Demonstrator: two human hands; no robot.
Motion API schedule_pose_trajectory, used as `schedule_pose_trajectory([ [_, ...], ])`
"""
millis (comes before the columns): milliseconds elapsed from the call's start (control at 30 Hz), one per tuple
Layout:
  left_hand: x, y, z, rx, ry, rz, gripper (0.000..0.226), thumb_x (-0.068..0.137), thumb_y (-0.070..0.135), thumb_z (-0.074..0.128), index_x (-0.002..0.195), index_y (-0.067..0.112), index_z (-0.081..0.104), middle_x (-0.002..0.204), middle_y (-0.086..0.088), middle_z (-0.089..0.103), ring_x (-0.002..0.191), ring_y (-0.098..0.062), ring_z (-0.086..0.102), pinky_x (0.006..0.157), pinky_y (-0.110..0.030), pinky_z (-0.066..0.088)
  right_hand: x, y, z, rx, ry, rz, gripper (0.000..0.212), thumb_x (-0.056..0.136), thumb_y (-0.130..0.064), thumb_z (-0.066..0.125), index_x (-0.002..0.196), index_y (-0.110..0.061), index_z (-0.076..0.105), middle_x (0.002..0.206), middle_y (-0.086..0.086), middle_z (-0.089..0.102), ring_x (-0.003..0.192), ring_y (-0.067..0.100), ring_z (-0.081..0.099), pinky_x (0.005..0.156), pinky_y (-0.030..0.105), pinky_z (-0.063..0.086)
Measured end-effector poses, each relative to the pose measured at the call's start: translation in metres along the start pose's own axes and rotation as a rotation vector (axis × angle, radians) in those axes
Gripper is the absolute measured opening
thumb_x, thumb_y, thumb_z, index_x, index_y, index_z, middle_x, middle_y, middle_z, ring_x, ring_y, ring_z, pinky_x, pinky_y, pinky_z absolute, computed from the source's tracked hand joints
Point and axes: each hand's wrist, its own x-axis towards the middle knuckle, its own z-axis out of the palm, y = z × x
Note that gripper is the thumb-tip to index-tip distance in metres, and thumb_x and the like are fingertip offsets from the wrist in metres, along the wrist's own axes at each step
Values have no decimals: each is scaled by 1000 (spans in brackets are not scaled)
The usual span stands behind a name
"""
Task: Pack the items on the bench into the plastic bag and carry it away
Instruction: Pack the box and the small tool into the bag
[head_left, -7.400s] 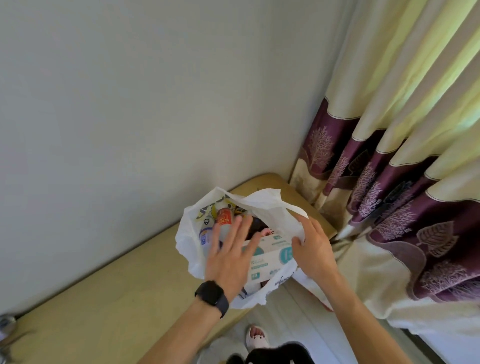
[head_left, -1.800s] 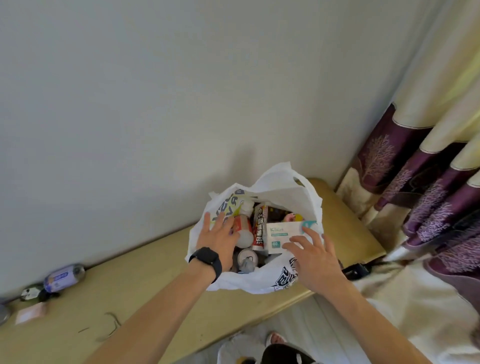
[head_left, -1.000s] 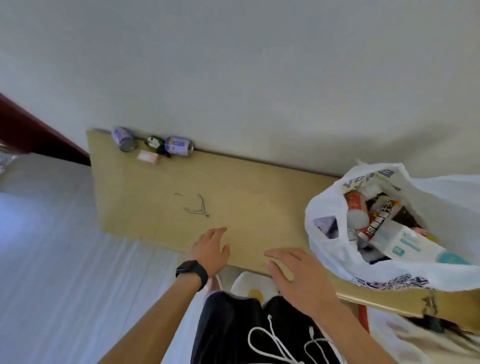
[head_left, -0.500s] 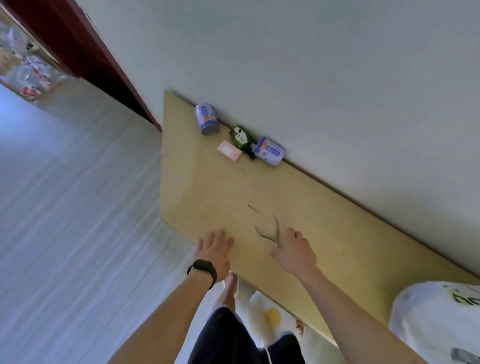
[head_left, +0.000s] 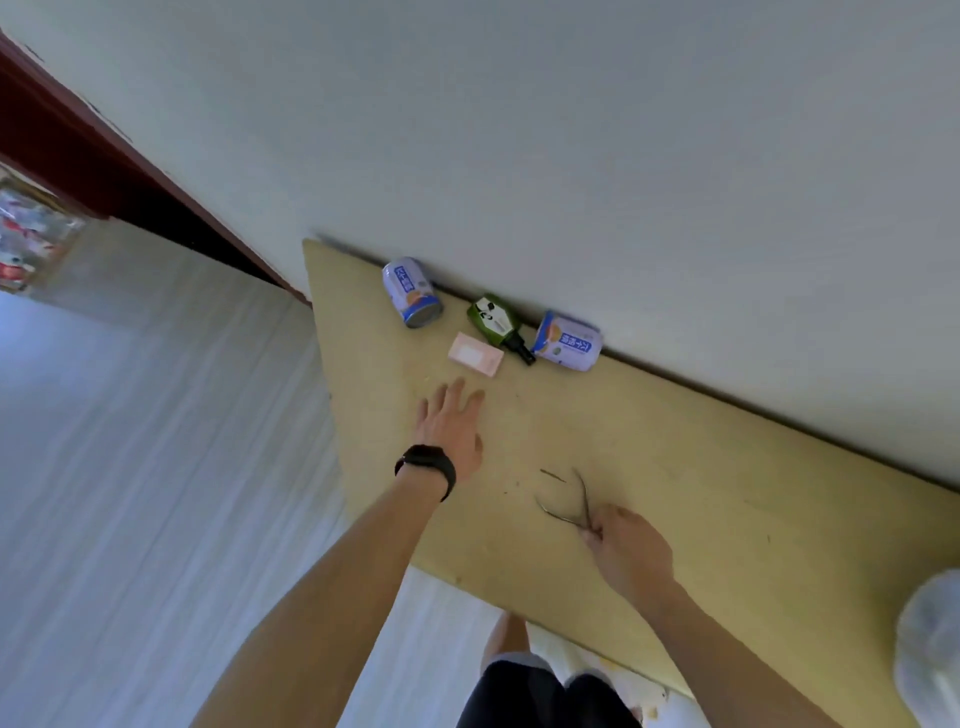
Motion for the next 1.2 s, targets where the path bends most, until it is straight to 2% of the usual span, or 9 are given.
schedule_pose_trajectory([
  [200,71,4,-39,192,49,93,64,90,7,53,147,21,31,158,-2,26,148,-21,15,118,-48,18,-19,-3,0,-13,16,59,31,101,-39,33,111,-19,54,110,1,60,106,21,55,82,36,47],
  [367,71,11,-25,274,-12,35,51,87,11,59,135,17,43,130,-6,53,122,-26,50,95,-41,44,-41,13,-6,428,14,169,22,100,-37,43,98,-19,56,94,-2,64,86,17,61,72,32,47],
  [433,54,16,-9,215,-48,-7,47,90,17,60,134,17,45,126,-6,52,115,-27,53,90,-41,46,-52,21,-12,626,-34,231,18,101,-35,45,96,-20,54,86,-2,66,74,14,63,64,30,47],
  [567,6,31,24,-31,-87,-51,42,87,32,60,128,26,51,122,-1,54,110,-25,56,89,-39,44,-75,37,-23,918,-28,292,13,100,-26,51,97,-15,57,92,3,69,79,15,69,75,38,54],
  [633,-17,45,35,-231,-115,-102,37,84,43,59,119,32,54,114,4,56,101,-24,60,88,-37,47,-91,44,-38,1083,-6,300,16,101,-21,51,99,-8,60,92,6,69,74,17,66,69,34,55],
  [733,-46,82,41,-537,-113,-102,40,77,47,70,113,35,59,107,7,59,88,-16,62,77,-31,52,-123,62,-72,1390,138,292,19,101,-11,50,100,2,63,84,8,66,64,17,59,61,30,50],
  [867,-71,158,17,-745,-33,3,41,76,38,79,113,29,61,101,11,65,87,-8,62,68,-20,44,-183,112,-128,1546,429,212,17,100,-11,50,95,-3,64,82,6,69,72,20,67,69,32,53],
  [1067,-118,313,-49,-922,68,228,39,79,43,76,112,32,59,100,19,67,85,4,63,65,-13,44,-303,240,-179,1339,1006,262,17,102,-18,46,98,-8,60,88,6,73,83,25,72,76,36,55],
  [1200,-174,420,-67,-988,88,393,36,81,41,75,112,35,58,101,23,65,86,4,65,68,-13,48,-350,330,-156,1157,1035,418,16,100,-23,48,93,-16,60,81,0,72,80,22,70,79,43,54],
])
